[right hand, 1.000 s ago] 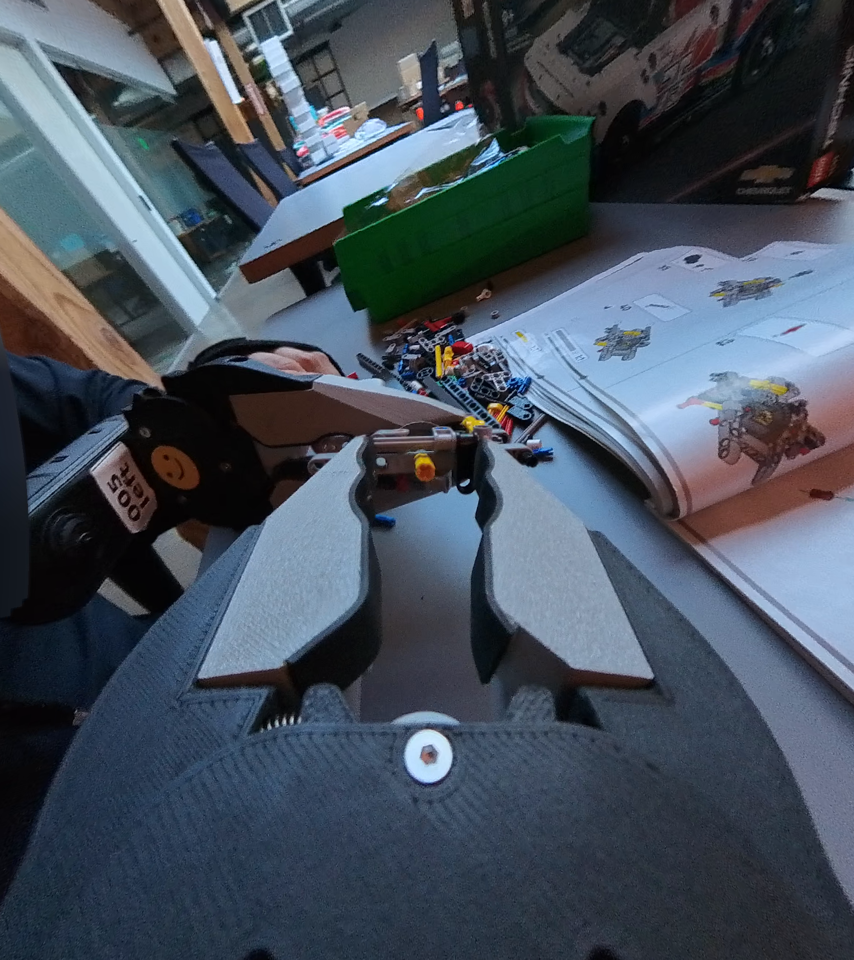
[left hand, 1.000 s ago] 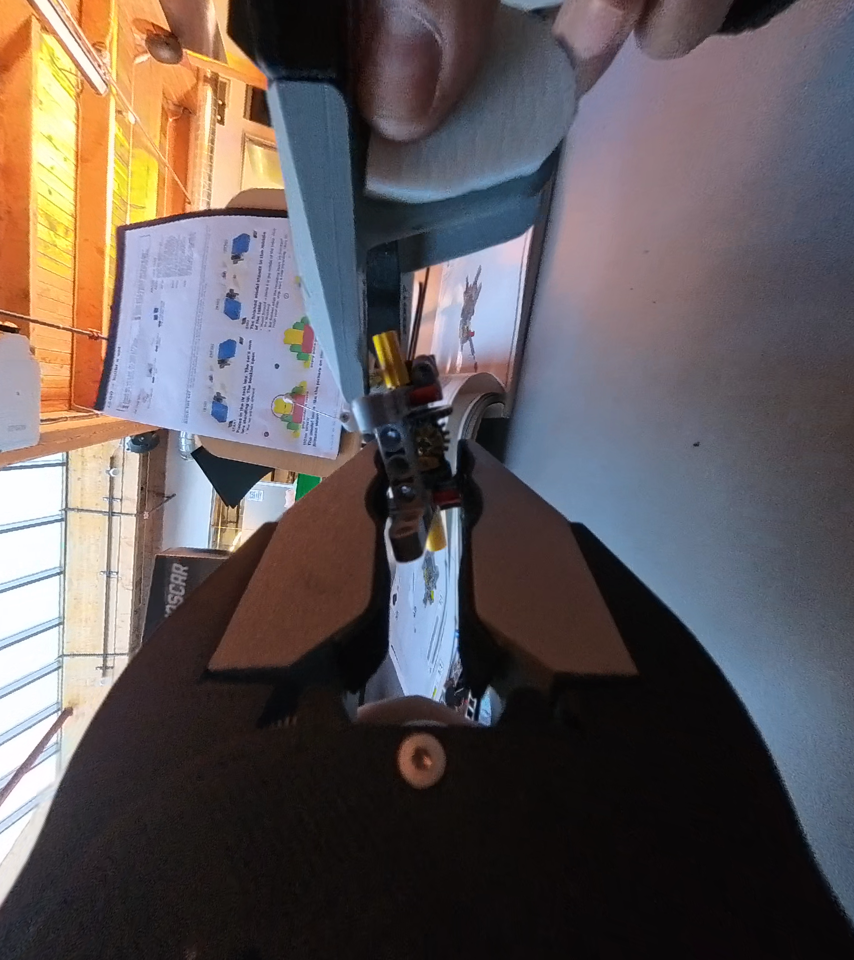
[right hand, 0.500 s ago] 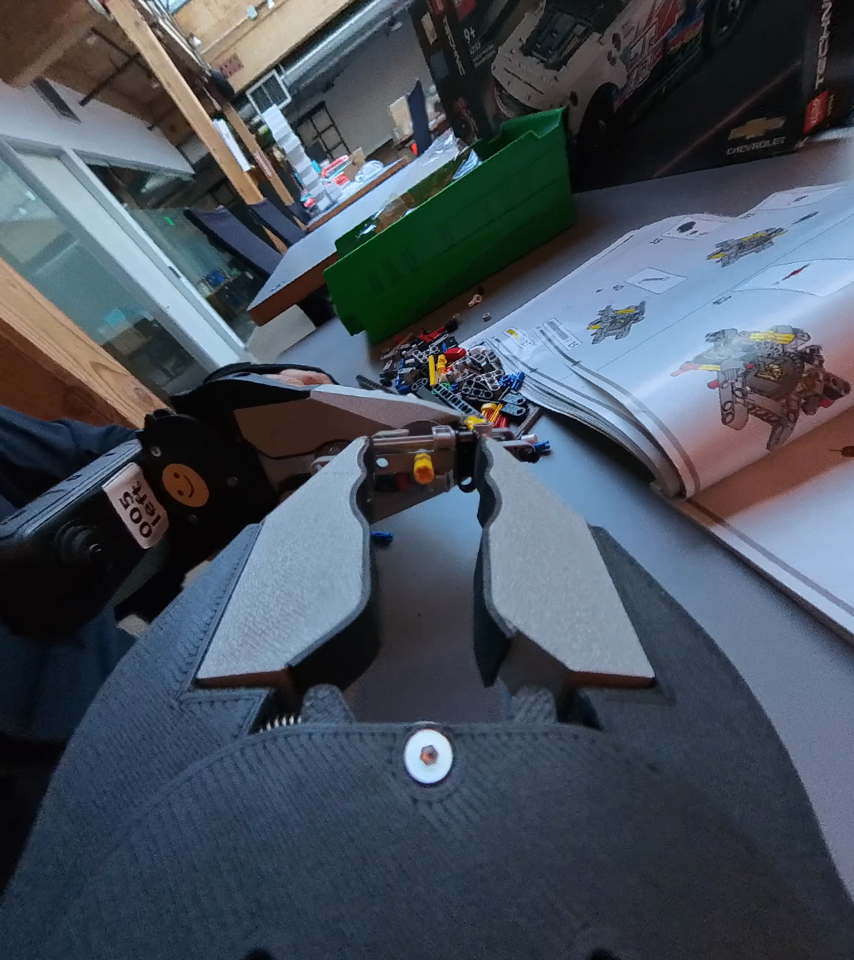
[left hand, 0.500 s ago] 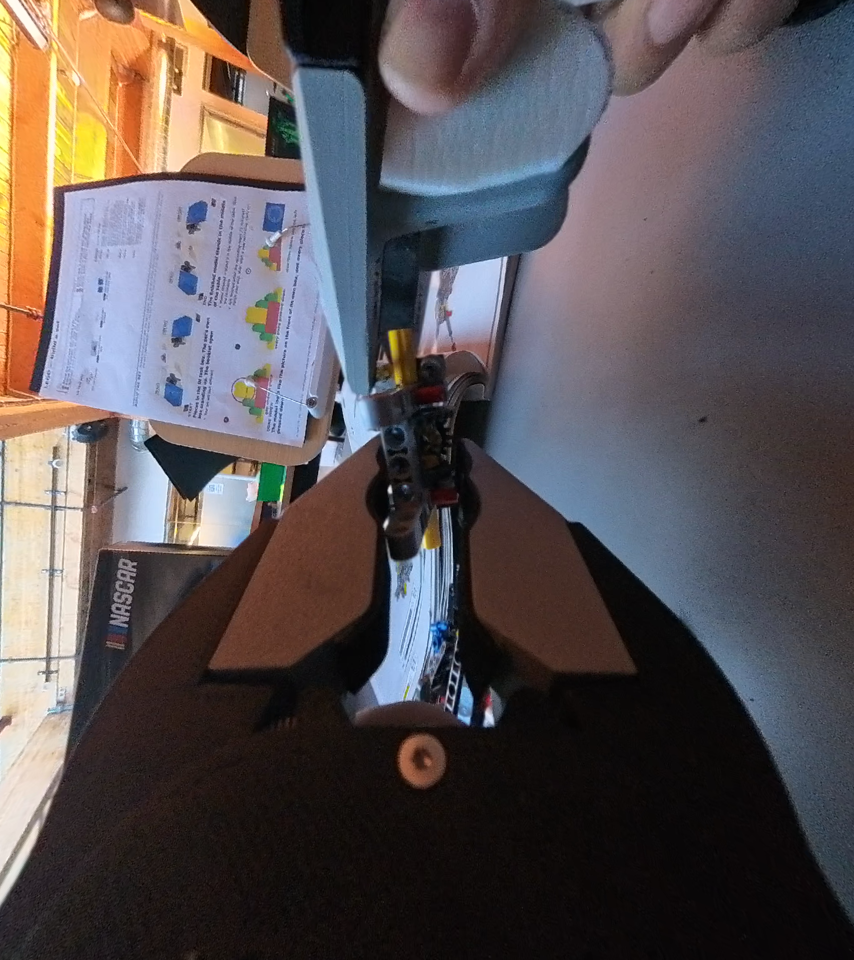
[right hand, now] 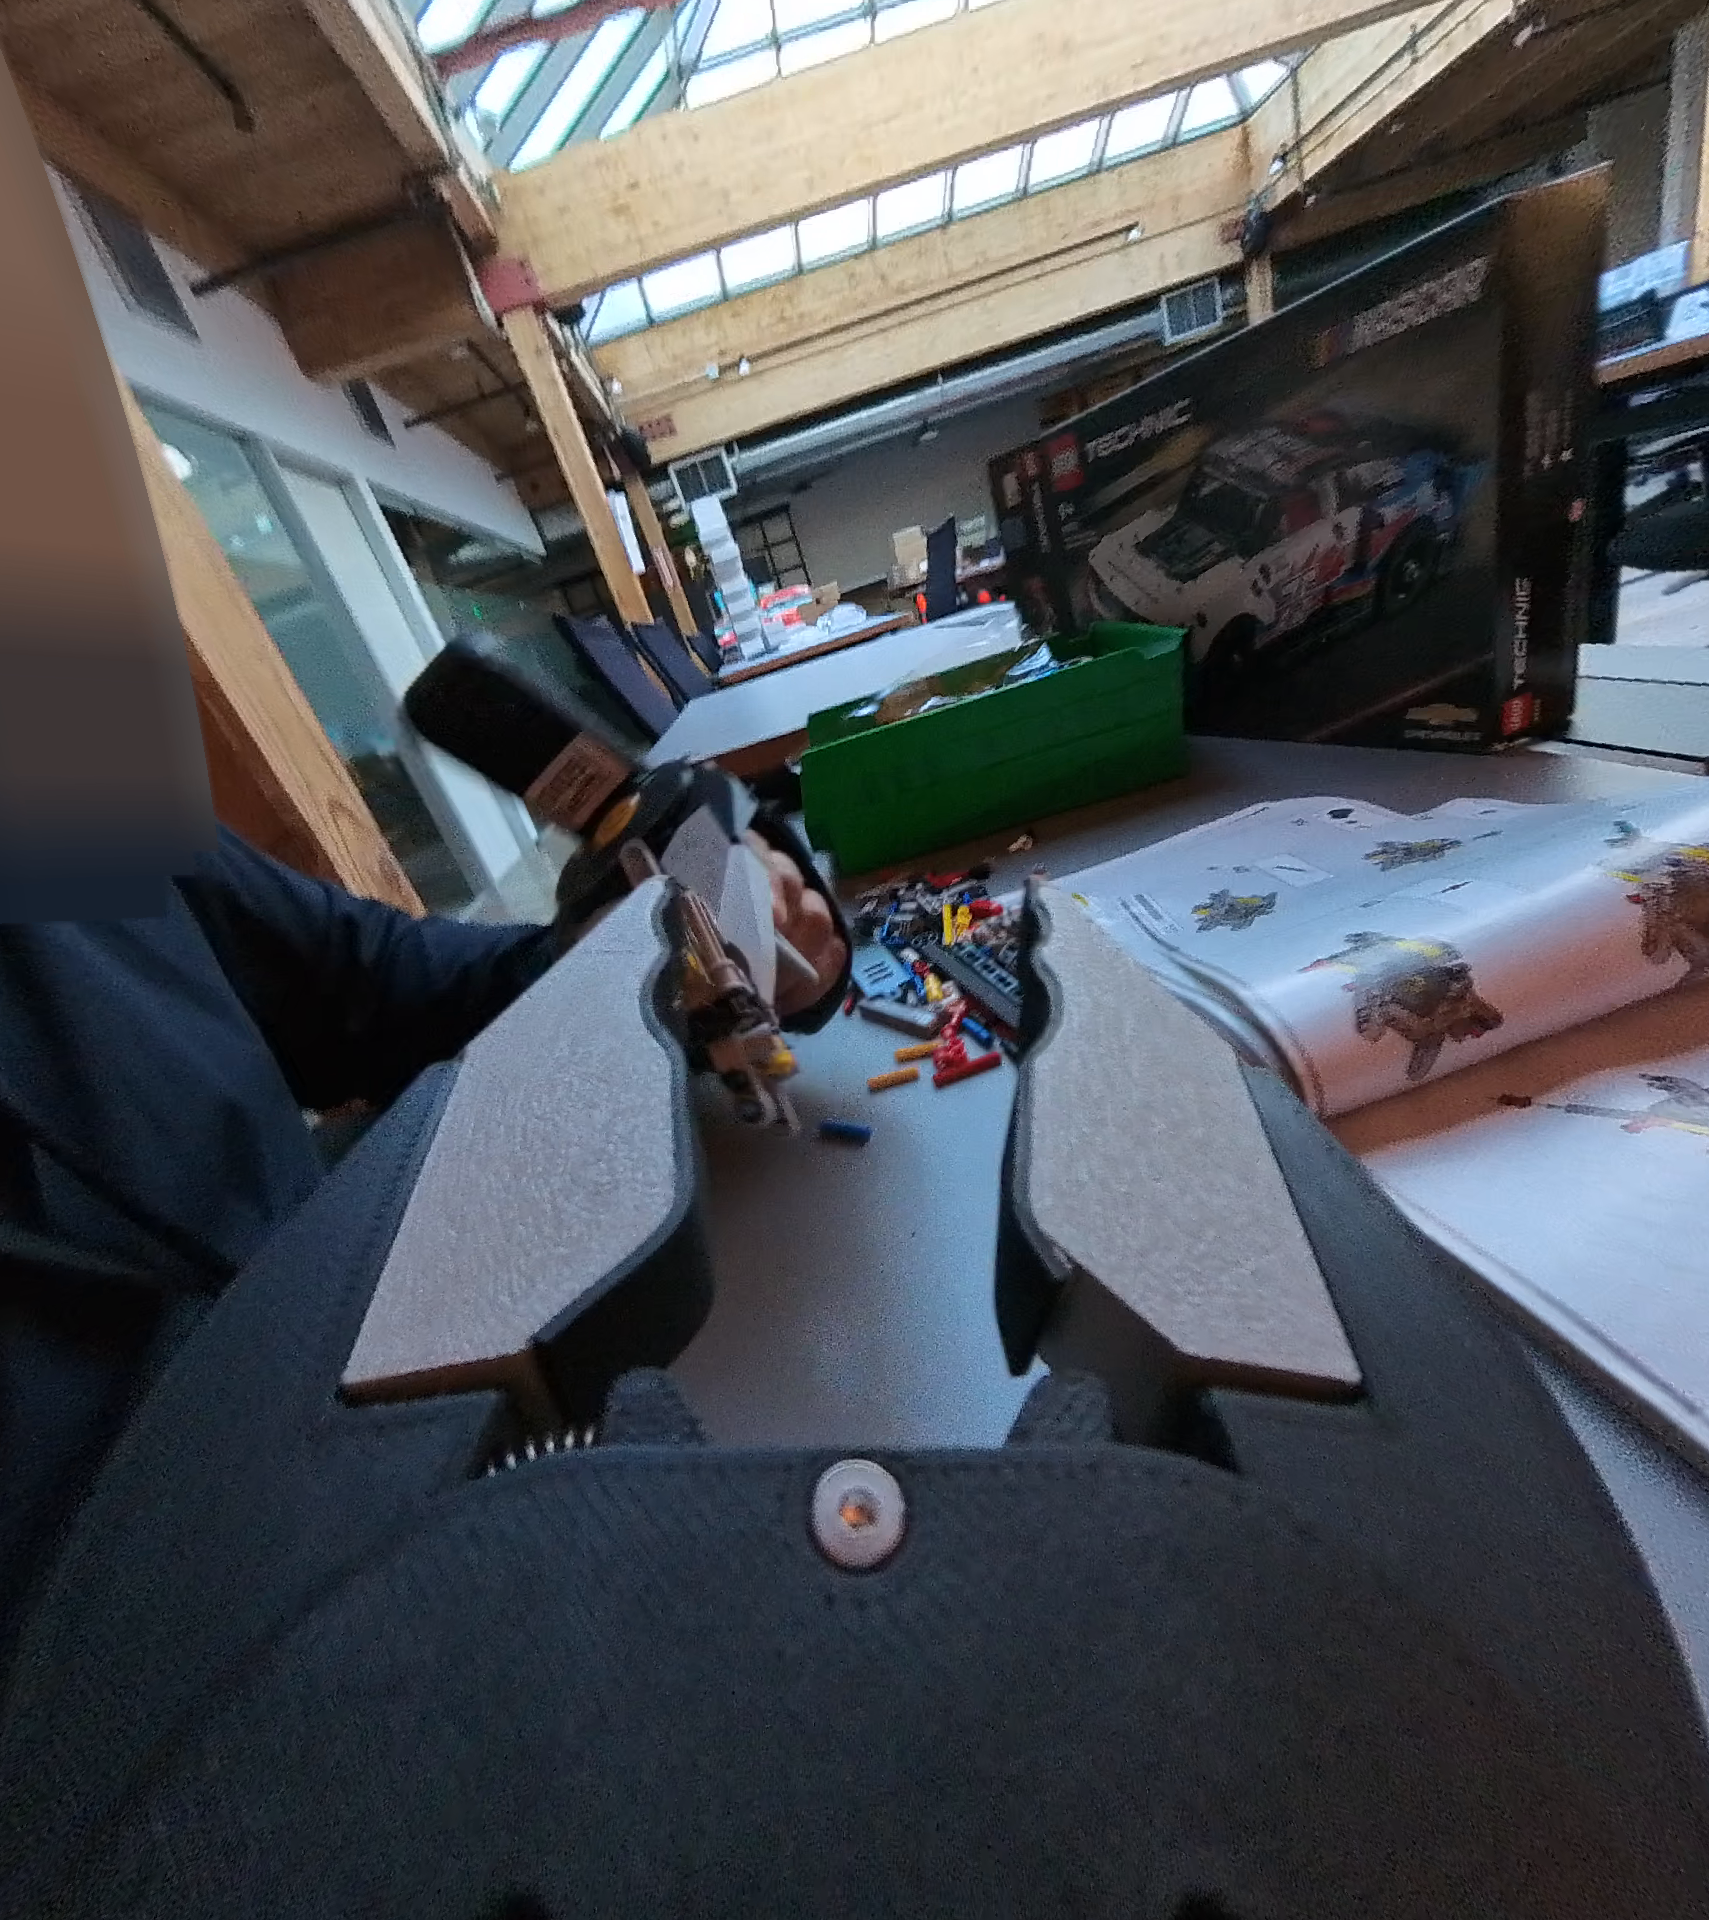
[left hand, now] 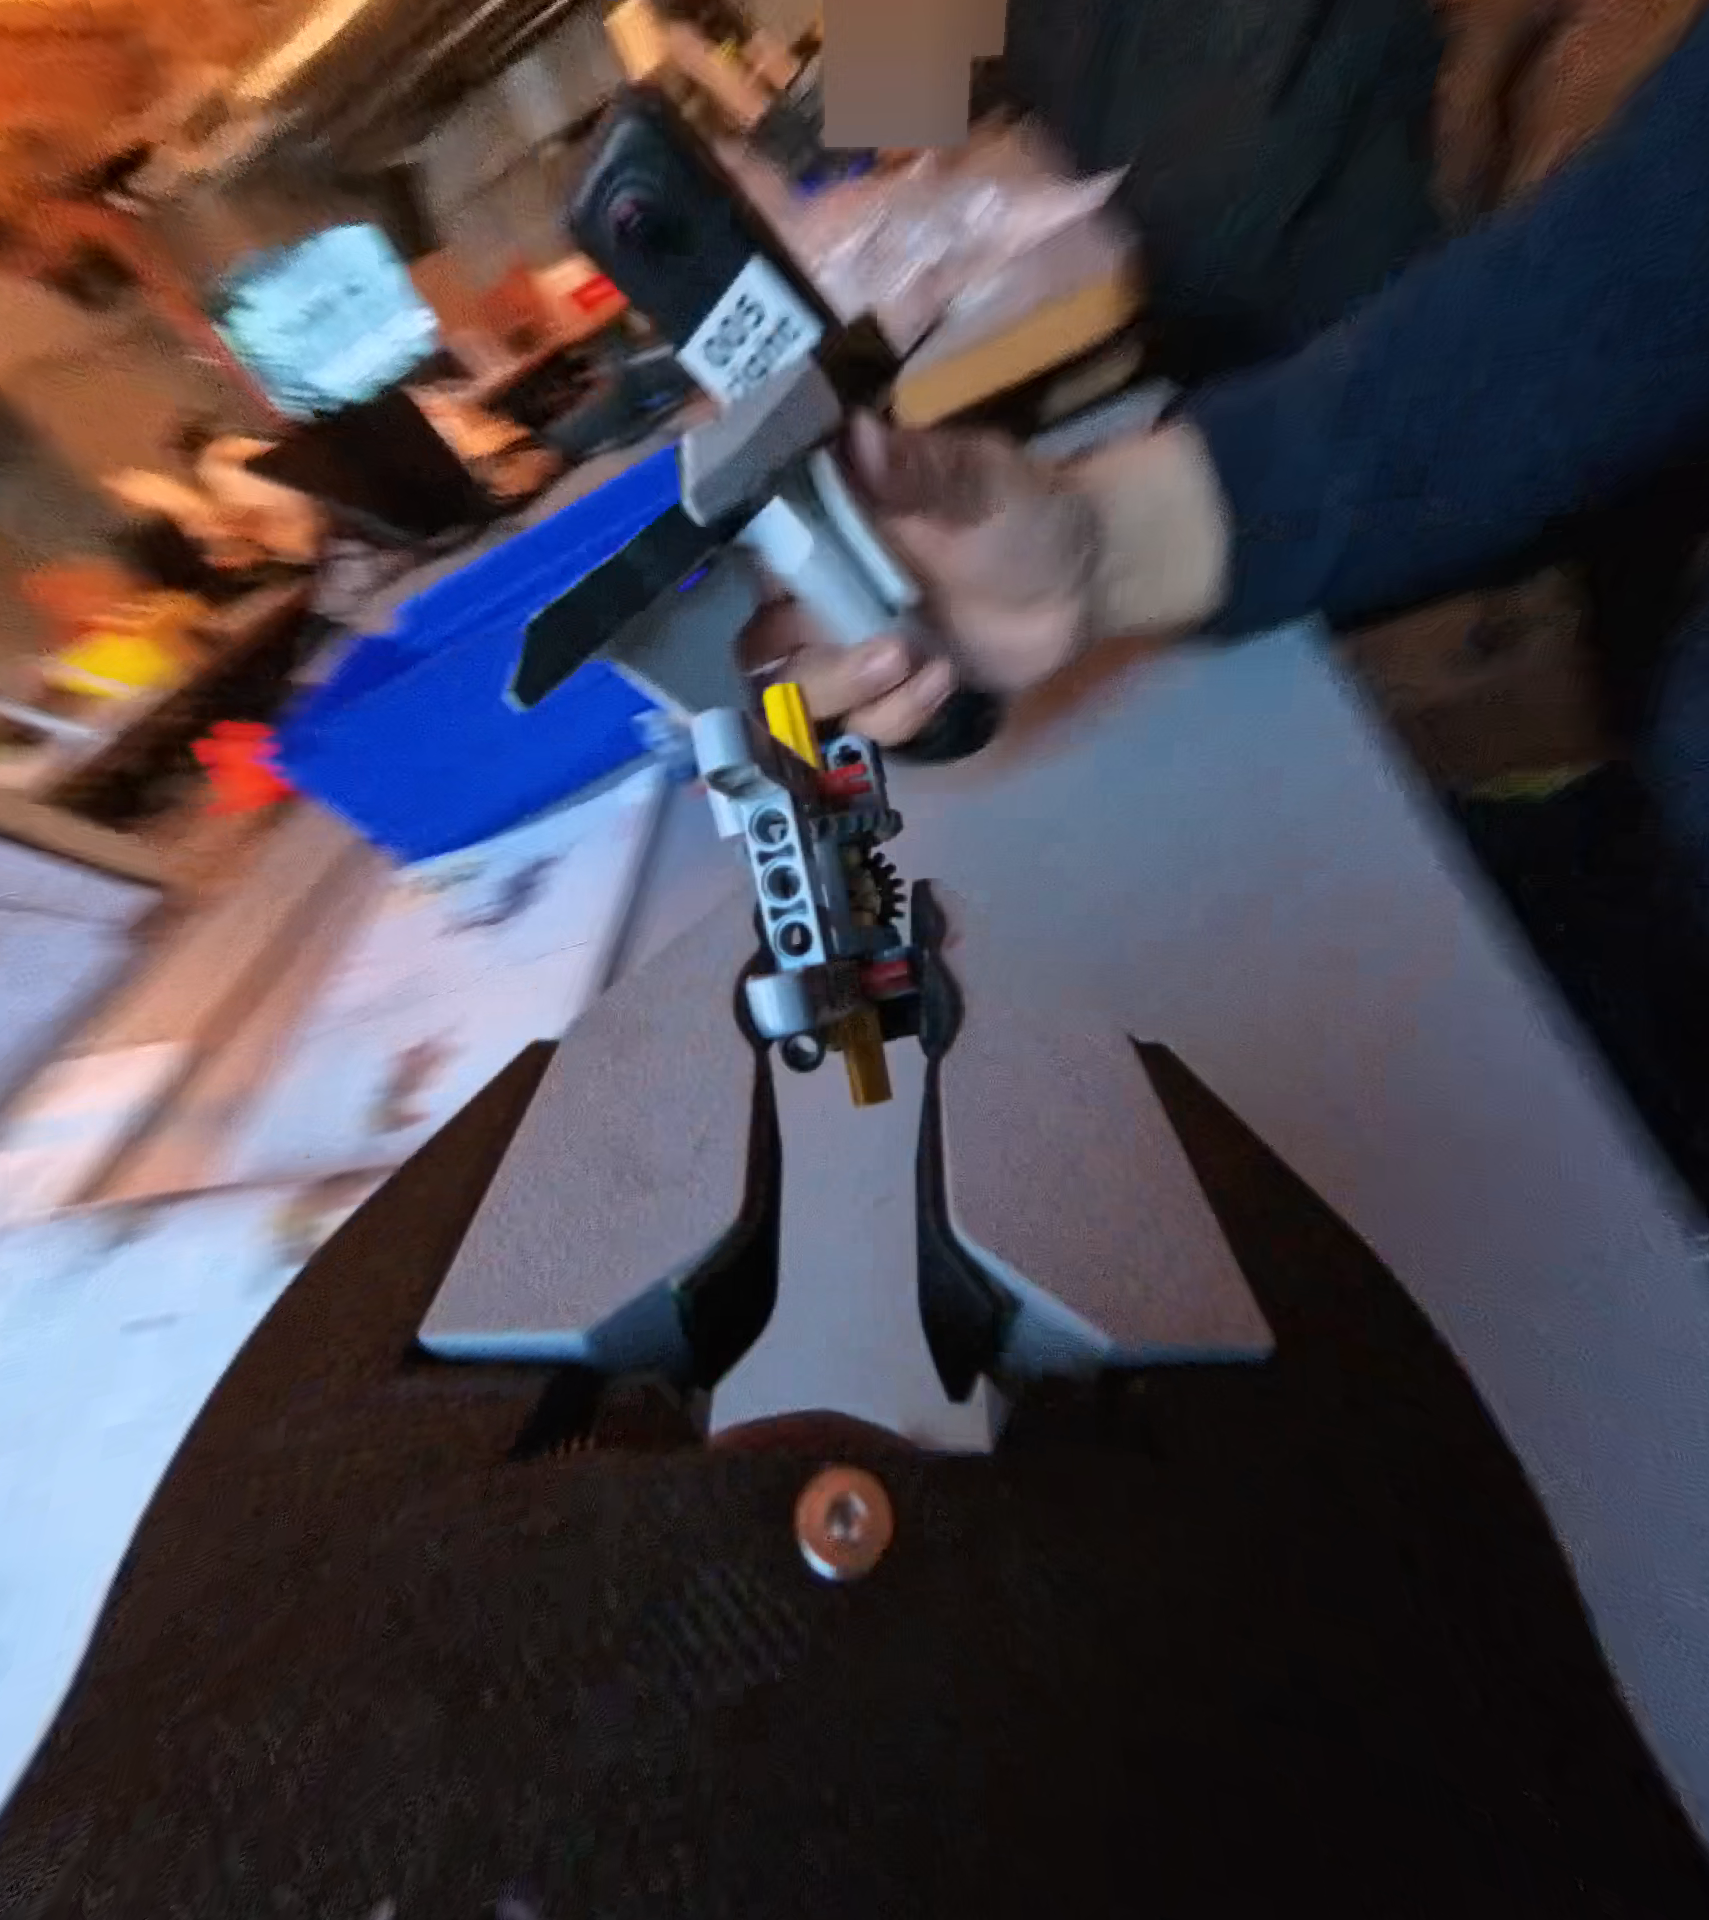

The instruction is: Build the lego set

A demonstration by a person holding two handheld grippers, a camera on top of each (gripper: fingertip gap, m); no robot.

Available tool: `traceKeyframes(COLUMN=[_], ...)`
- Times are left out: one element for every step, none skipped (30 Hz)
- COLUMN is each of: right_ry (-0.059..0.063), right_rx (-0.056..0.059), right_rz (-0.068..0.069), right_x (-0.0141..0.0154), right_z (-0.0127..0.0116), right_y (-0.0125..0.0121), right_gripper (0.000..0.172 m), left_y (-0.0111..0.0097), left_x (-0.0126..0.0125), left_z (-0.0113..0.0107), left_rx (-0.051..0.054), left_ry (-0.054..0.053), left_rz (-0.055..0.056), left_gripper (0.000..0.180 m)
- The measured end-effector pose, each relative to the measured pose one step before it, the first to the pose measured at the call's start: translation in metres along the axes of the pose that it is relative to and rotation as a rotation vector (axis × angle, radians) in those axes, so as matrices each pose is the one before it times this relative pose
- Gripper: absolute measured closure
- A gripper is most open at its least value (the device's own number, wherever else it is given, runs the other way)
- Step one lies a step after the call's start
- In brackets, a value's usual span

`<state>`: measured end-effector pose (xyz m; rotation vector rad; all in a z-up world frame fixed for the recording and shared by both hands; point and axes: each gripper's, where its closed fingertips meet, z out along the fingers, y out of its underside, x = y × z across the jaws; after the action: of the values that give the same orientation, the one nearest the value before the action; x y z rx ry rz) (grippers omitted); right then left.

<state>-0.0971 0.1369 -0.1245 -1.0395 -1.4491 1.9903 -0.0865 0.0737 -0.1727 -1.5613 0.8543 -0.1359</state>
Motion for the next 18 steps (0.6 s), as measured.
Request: traceKeyframes(right_ry=[-0.0077, -0.0224, -0.0298, -0.0147, -0.0031, 0.0001, 0.0112, 0.0132, 0.0047, 0.0018, -0.0037, -0.0193, -0.017, -0.0051, -0.0051, -0.0067, -0.0177, -0.0307], right_rx=[-0.0219, -0.0264, -0.0332, -0.039, -0.0429, -0.0504, -0.0573, -0.0588, -0.0523, -0.0323, -0.0083, -0.0012, -0.008, -0.005, 0.001, 0.001, -0.0041, -0.0007], right_rz=[-0.0228, -0.0254, -0.0299, -0.036, -0.0478, -0.0554, -0.0542, -0.053, -0.0516, -0.047, -0.0393, -0.0325, -0.0311, -0.0328, -0.0218, -0.0033, 0.0111, 0.0187], right_x=[-0.00878, -0.01112, -0.01218, -0.01029, -0.00922, -0.00881, -0.00699, -0.00589, -0.00638, -0.00617, -0.00627, -0.00728, -0.00559, -0.00282, -0.00157, -0.00066, -0.00162, -0.00329], right_z=[-0.00039, 0.0004, 0.00074, 0.00113, 0.00133, 0.00122, 0.0011, 0.00091, 0.00087, 0.00057, 0.0008, 0.00152, 0.00235, 0.00286, 0.0035, 0.00435, 0.00493, 0.00503], right_y=[0.00433, 0.00514, 0.00584, 0.00567, 0.00518, 0.00518, 0.0048, 0.00428, 0.00256, -0.00078, -0.00425, -0.00473, -0.00332, -0.00268, -0.00226, -0.00111, 0.00029, 0.00056], right_gripper=[0.105, 0.102, 0.1, 0.099, 0.094, 0.093, 0.094, 0.092, 0.093, 0.097, 0.1, 0.103, 0.11, 0.112, 0.112, 0.11, 0.107, 0.108], left_y=[-0.00514, -0.00173, 0.00002, -0.00033, -0.0024, -0.00354, -0.00209, -0.00036, 0.00179, 0.00595, 0.00747, 0.00644, 0.00467, 0.00364, 0.00227, 0.0009, 0.00178, 0.00201], left_x=[0.00727, 0.00366, 0.00121, 0.00314, 0.00367, 0.00536, 0.01069, 0.01043, 0.00727, 0.00747, 0.00629, 0.00401, 0.00322, 0.00224, -0.00107, -0.0023, 0.00121, 0.00146], left_z=[0.00022, 0.00018, -0.00024, -0.00113, -0.00209, -0.00288, -0.00292, -0.00224, -0.00117, -0.00016, 0.00054, 0.00115, 0.00185, 0.00212, 0.00198, 0.00202, 0.00215, 0.00208], left_rx=[0.0405, 0.0263, 0.0184, 0.016, 0.0279, 0.0373, 0.0278, 0.0152, 0.0026, -0.0223, -0.0298, -0.0219, -0.0139, -0.0113, -0.0055, -0.0032, -0.0161, -0.0174], left_ry=[0.0824, 0.0693, 0.0638, 0.0831, 0.0844, 0.0815, 0.1056, 0.1001, 0.0747, 0.0726, 0.0639, 0.0489, 0.0443, 0.038, 0.0141, -0.0038, 0.0058, -0.001], left_rz=[-0.1232, -0.1308, -0.1397, -0.146, -0.1396, -0.1092, -0.0864, -0.0856, -0.0785, -0.0596, -0.0418, -0.0357, -0.0285, -0.0202, -0.0142, -0.0094, 0.0159, 0.0328], left_gripper=[0.16, 0.16, 0.16, 0.16, 0.16, 0.16, 0.16, 0.16, 0.16, 0.159, 0.159, 0.16, 0.159, 0.159, 0.159, 0.159, 0.159, 0.159])
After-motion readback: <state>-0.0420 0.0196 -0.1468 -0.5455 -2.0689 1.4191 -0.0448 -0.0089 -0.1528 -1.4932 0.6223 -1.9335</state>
